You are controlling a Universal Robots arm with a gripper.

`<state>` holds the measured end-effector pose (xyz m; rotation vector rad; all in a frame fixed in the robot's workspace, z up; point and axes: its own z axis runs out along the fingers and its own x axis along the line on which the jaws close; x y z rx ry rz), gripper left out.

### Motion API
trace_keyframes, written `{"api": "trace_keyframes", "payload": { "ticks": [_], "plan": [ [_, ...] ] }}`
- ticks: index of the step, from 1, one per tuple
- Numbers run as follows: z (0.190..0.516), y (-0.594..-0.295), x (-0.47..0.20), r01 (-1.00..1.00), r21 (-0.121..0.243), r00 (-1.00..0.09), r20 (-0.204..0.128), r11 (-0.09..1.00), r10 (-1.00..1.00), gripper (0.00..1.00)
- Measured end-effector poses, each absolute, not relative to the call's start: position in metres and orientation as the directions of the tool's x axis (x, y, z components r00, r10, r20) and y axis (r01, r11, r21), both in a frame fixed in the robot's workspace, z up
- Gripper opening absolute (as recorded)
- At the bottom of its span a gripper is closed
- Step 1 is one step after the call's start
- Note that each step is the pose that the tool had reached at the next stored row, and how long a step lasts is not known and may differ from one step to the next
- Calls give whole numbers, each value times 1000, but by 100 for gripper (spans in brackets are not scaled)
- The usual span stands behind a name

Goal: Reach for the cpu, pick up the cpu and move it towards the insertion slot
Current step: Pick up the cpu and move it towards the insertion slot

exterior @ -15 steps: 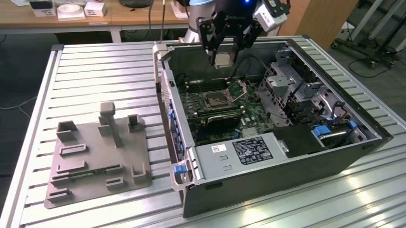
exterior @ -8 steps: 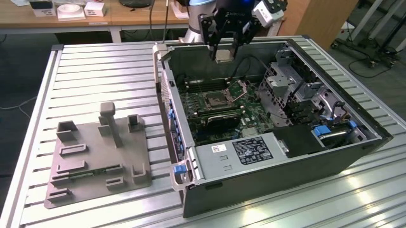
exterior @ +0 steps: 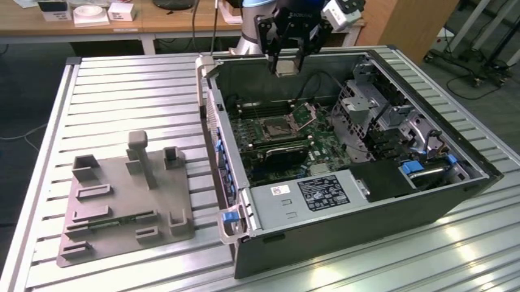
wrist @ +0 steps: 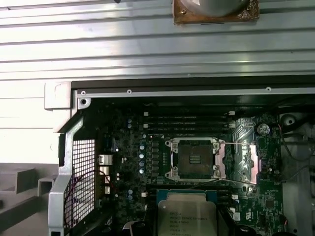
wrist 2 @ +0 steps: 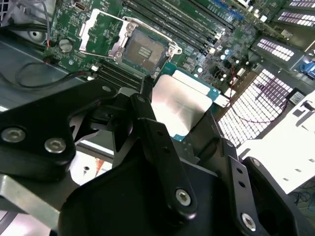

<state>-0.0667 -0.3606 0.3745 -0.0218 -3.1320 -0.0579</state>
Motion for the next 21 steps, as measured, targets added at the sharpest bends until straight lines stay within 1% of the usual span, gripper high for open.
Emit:
{"api": "trace_keyframes", "payload": {
  "ticks": [13,21],
  "plan": [
    [374,-360,-66,14,37,-1000,9,999,14,55],
    [374,-357,-52,14,37,-1000,9,999,14,55]
  ]
}}
